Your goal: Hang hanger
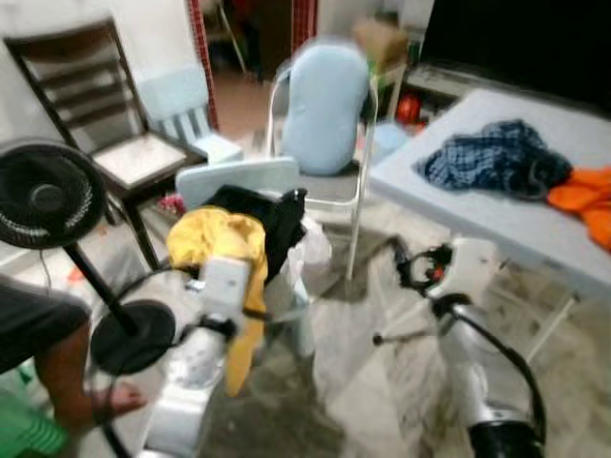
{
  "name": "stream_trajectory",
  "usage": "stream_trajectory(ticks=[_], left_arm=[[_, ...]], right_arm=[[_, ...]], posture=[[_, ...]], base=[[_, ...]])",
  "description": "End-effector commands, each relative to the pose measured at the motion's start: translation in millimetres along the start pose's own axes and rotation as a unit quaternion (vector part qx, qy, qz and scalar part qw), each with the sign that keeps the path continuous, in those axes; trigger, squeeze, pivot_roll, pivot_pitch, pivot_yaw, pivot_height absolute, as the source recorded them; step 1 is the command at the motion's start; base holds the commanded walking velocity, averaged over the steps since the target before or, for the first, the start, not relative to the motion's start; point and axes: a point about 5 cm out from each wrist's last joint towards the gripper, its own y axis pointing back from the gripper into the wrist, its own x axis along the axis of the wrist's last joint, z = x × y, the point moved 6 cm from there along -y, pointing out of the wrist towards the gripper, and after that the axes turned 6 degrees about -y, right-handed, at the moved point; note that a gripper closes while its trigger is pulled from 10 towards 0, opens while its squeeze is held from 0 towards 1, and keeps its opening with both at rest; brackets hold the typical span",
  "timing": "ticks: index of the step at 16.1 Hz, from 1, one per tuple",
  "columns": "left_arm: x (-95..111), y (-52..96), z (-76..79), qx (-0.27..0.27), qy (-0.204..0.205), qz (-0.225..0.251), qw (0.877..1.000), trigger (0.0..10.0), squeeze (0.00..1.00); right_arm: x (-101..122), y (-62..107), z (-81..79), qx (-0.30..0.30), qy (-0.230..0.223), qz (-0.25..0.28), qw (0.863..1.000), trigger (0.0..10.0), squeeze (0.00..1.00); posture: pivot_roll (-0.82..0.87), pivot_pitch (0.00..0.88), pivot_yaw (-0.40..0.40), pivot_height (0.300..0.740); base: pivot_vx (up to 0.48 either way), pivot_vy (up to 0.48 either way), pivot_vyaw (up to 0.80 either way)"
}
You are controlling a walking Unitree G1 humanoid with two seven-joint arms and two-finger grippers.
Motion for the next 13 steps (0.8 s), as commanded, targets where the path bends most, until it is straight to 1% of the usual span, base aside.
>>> stream_trajectory(ticks=[1,6,8,10,11,12,13], left_arm=[[5,-2.3,-6.3,0.004,-0.01,0.007,1.0,10.0,0.0],[7,-6.5,-2.2,0.001,0.003,0.005,1.0,10.0,0.0],[17,-14.0,5.5,-0.012,0.017,0.02,1.0,10.0,0.0],[38,-25.1,26.1,-0.054,0.033,0.045,0.997,10.0,0.0],[54,-28.5,43.2,-0.096,0.045,0.068,0.992,10.0,0.0],[71,-29.6,60.9,-0.142,0.049,0.094,0.984,10.0,0.0],[87,-26.0,79.9,-0.196,0.043,0.119,0.972,10.0,0.0]], right_arm=[[3,-2.5,-4.7,0.003,-0.002,0.004,1.0,10.0,0.0],[6,-4.2,-5.0,0.004,0.001,0.005,1.0,10.0,0.0],[6,-5.2,-6.2,0.006,0.002,0.004,1.0,10.0,0.0],[4,-5.5,-7.6,0.007,0.003,0.002,1.0,10.0,0.0],[3,-5.7,-8.4,0.007,0.002,0.002,1.0,10.0,0.0],[4,-5.9,-9.3,0.008,0.004,0.003,1.0,10.0,0.0],[6,-5.9,-8.7,0.007,0.005,0.006,1.0,10.0,0.0]], posture=[[0.05,0.029,-0.037,0.74],[0.04,0.031,-0.043,0.74],[0.04,0.034,-0.045,0.74],[0.04,0.034,-0.045,0.74],[0.04,0.032,-0.043,0.74],[0.03,0.03,-0.04,0.74],[0.03,0.03,-0.036,0.74]], base=[[-0.266,0.0,0.0],[-0.263,0.0,0.0],[0.0,0.0,0.0],[0.0,0.0,0.0],[0.0,0.0,0.0],[0.0,0.0,0.0],[0.0,0.0,0.0]])
